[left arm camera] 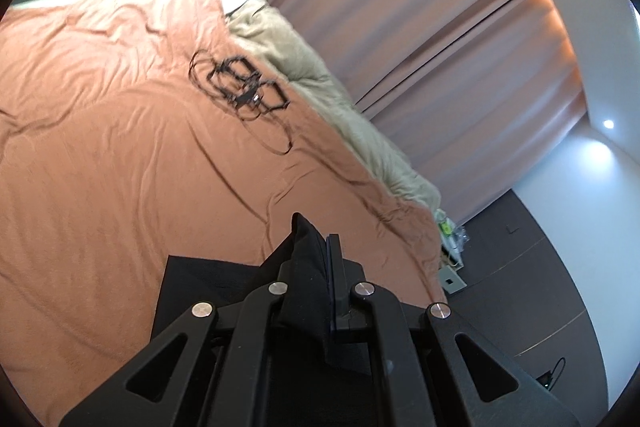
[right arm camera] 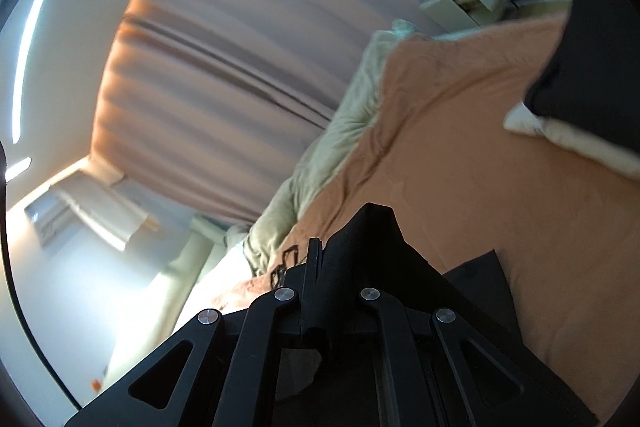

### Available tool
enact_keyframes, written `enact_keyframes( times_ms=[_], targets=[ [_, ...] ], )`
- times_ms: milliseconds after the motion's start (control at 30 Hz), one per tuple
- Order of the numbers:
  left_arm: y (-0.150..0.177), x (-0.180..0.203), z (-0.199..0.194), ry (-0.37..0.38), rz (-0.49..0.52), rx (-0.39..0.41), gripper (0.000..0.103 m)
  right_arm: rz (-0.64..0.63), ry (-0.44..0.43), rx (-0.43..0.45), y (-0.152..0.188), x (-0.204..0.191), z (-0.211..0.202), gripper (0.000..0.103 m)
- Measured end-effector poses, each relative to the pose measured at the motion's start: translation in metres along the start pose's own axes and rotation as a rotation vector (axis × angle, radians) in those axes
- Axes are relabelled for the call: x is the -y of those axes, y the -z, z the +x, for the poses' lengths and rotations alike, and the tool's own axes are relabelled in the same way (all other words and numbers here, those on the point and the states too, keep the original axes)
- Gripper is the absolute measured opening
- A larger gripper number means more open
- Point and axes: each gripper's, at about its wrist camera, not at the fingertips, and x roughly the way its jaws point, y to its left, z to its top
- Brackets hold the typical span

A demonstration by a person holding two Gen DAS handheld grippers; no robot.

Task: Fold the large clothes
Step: 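Lift the held jacket end with both tools and fold it over the body, then open both tools to release the folded jacket end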

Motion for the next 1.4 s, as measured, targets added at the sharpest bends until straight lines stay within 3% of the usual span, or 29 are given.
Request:
enact_keyframes(
  times_ms=[267, 567, 600, 667, 700, 800, 900, 967, 1000, 1033, 1100, 1400],
  targets=[
    [0.015, -0.034, 0.071, -0.107, -0.039, -0.080, 0.006, 0.070, 0.130, -0.047, 0.015, 0.059, 0.045, 0.008],
    [0.011, -0.057, 0.126, -0.161, -0.091, -0.128, 0.006, 0.035, 0.183, -0.081, 0.012, 0.069, 0.078, 0.009],
    [0.009, -0.060, 0.130, -0.158, -0.111, -0.130, 0.006, 0.029, 0.176, -0.087, 0.012, 0.068, 0.081, 0.014],
    [0.008, -0.067, 0.136, -0.134, -0.158, -0.148, 0.006, 0.030, 0.146, -0.111, 0.015, 0.068, 0.086, 0.044],
    [0.007, -0.070, 0.137, -0.125, -0.177, -0.155, 0.006, 0.024, 0.141, -0.119, 0.017, 0.066, 0.088, 0.065],
    [0.003, -0.074, 0.136, -0.124, -0.188, -0.152, 0.008, -0.024, 0.157, -0.126, 0.019, 0.058, 0.089, 0.068],
    [0.000, -0.075, 0.131, -0.135, -0.190, -0.141, 0.016, -0.011, 0.136, -0.128, 0.021, 0.058, 0.087, 0.068],
    [-0.003, -0.074, 0.125, -0.137, -0.187, -0.122, 0.028, -0.010, 0.139, -0.128, 0.021, 0.058, 0.087, 0.068],
    [-0.005, -0.073, 0.120, -0.143, -0.179, -0.102, 0.047, -0.014, 0.140, -0.128, 0.021, 0.057, 0.086, 0.068],
    [-0.006, -0.072, 0.114, -0.154, -0.171, -0.075, 0.074, -0.019, 0.140, -0.128, 0.021, 0.057, 0.085, 0.068],
    [-0.010, -0.069, 0.098, -0.162, -0.163, -0.019, 0.091, -0.026, 0.139, -0.127, 0.021, 0.055, 0.086, 0.068],
    [-0.001, -0.069, 0.063, -0.199, -0.097, -0.045, 0.091, -0.098, 0.220, -0.174, 0.030, 0.047, 0.092, 0.068]
  ],
)
